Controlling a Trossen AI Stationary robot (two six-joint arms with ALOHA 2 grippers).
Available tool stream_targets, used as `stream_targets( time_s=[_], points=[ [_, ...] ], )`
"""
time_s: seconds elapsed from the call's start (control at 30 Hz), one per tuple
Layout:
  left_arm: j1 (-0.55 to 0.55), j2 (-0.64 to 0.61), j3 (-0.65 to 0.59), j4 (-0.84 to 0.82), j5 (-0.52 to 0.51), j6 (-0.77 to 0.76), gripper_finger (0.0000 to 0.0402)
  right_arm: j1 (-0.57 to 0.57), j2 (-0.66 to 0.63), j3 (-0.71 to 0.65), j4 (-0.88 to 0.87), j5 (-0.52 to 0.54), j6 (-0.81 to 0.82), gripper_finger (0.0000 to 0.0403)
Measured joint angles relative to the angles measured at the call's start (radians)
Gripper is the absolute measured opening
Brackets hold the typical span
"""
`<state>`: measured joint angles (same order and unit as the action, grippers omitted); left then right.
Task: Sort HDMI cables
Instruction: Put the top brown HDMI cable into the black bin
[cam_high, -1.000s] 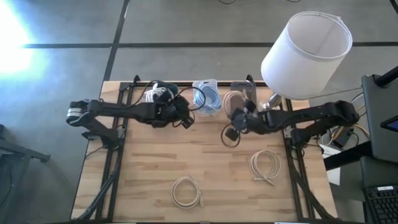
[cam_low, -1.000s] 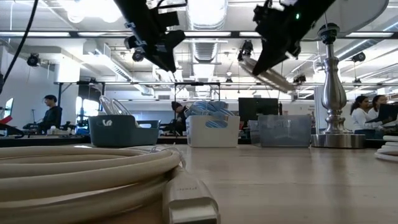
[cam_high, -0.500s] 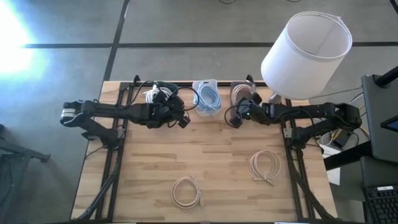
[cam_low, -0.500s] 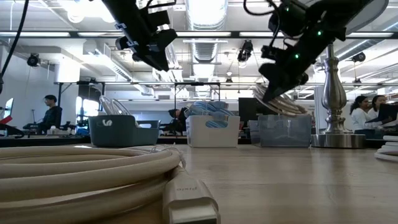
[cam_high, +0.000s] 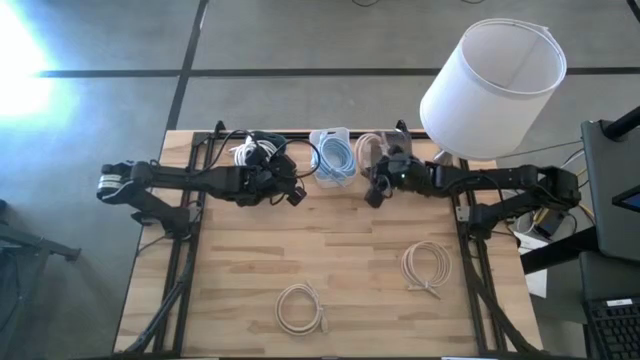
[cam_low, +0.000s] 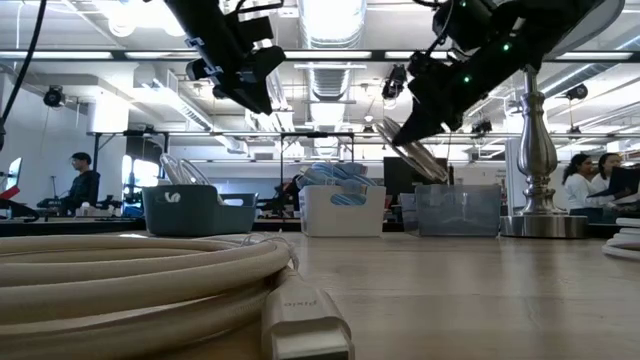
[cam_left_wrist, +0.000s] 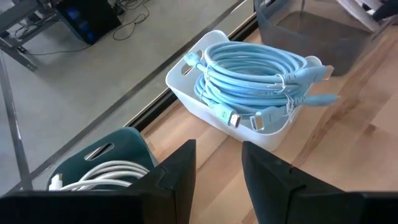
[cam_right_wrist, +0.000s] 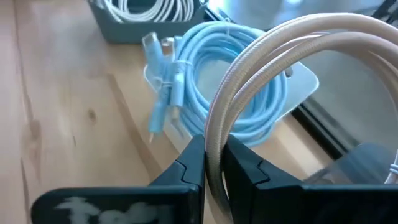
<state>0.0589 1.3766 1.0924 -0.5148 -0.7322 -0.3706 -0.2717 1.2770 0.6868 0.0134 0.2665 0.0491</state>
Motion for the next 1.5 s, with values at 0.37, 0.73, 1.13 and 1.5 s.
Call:
stream_targets(
  time_s=[0.37, 0.73, 1.13, 1.5],
  points=[
    [0.000, 0.001, 0.000, -0.001, 0.001, 0.000, 0.0133, -0.153, 0.000, -0.094, 0.102, -0.117, 0.155, 0.0029],
    [0.000, 0.001, -0.001, -0.002, 0.002, -0.009, 0.0133, -0.155, 0.000, -0.184, 0.105, -0.107, 0.167, 0.0030],
    [0.000, 0.001, -0.001, -0.002, 0.002, -0.025, 0.0133, -0.155, 0.000, -0.203, 0.119, -0.106, 0.168, 0.0124],
    [0.000, 0.001, -0.001, -0.002, 0.002, -0.021, 0.0133, -0.038, -0.001, -0.134, 0.115, -0.119, 0.133, 0.0155]
  ],
)
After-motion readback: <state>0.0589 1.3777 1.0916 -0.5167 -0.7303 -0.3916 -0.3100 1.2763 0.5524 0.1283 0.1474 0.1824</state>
